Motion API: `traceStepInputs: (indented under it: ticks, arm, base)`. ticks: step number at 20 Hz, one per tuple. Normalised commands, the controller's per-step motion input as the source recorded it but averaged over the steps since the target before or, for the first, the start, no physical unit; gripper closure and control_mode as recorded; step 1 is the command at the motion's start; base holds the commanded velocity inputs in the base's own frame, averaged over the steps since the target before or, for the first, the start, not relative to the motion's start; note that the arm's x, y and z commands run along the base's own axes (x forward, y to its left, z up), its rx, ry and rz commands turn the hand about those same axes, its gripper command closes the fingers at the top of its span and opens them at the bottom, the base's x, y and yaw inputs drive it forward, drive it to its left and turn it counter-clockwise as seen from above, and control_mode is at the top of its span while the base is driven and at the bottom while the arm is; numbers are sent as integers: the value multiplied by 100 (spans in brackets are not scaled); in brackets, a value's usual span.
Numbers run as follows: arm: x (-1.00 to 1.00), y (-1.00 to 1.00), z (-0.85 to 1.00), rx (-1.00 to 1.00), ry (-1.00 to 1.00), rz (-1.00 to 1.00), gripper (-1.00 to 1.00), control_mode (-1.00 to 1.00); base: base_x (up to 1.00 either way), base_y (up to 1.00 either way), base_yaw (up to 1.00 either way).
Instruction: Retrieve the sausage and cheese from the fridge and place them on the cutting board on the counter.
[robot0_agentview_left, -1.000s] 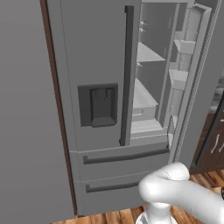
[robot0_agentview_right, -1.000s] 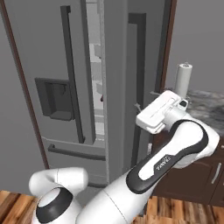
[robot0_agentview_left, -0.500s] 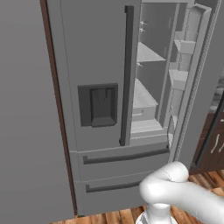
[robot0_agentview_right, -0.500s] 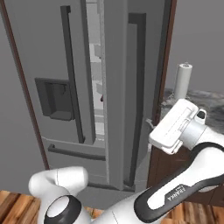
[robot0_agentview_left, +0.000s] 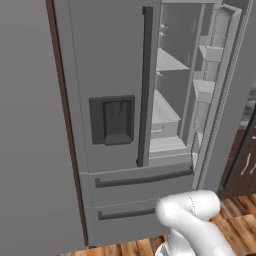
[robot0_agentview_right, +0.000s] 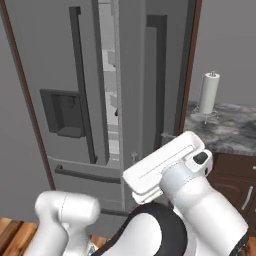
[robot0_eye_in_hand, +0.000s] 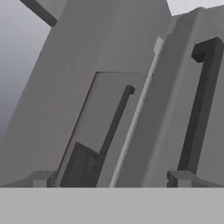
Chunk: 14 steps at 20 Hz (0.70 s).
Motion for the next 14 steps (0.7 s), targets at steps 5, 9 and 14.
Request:
traceStepInputs:
  ticks: [5, 9, 14]
  arm:
    - [-20, 100, 0, -10, -1, -39, -100, -100]
    - [12, 100, -1, -17, 0, -35, -100, -100]
    - [60, 100, -14, -25, 1, -39, -100, -100]
  base:
    - [0, 0, 0]
    - [0, 0, 0]
    - [0, 0, 0]
